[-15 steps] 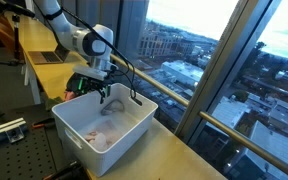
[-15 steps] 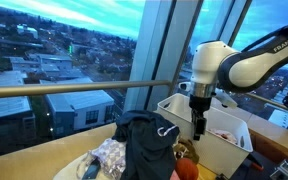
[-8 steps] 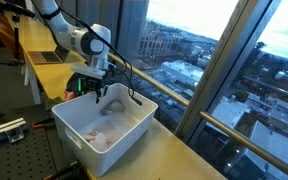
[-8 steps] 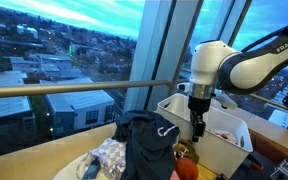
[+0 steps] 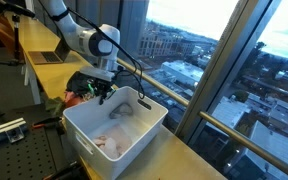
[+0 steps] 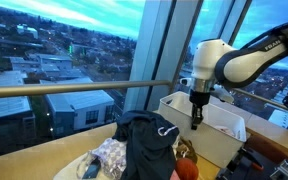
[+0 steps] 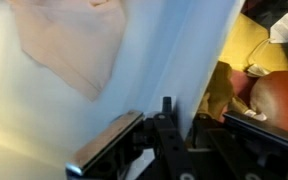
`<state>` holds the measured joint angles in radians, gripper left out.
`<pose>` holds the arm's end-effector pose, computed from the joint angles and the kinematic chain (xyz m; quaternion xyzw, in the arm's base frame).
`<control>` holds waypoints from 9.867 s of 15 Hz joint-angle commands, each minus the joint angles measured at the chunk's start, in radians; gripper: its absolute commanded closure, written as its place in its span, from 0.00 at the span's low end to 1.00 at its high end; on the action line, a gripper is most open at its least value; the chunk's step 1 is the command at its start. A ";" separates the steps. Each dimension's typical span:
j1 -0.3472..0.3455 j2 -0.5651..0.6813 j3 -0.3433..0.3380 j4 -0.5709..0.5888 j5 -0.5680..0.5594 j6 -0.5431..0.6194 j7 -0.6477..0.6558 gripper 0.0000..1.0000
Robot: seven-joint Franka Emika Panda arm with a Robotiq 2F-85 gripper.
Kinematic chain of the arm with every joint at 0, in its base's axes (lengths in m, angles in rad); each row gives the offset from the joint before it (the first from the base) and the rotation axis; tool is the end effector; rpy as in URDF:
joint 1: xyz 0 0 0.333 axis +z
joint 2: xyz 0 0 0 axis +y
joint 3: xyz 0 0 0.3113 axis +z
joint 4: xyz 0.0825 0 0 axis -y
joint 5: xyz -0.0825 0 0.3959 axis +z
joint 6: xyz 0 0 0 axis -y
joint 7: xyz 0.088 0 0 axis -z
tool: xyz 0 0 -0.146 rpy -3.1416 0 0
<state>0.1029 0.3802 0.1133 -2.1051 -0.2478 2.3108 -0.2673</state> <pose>0.5508 0.1111 0.1709 0.9405 0.3232 -0.0853 0.0605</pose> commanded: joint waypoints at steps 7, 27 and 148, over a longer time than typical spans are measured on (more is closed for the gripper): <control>-0.105 0.065 -0.052 0.147 0.012 -0.019 -0.119 0.99; 0.030 0.093 -0.191 0.218 -0.039 -0.057 0.456 0.99; 0.150 0.255 0.070 0.178 -0.064 -0.009 0.112 0.71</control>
<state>0.2913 0.6918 0.1913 -1.8432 -0.3340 2.2751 -0.0987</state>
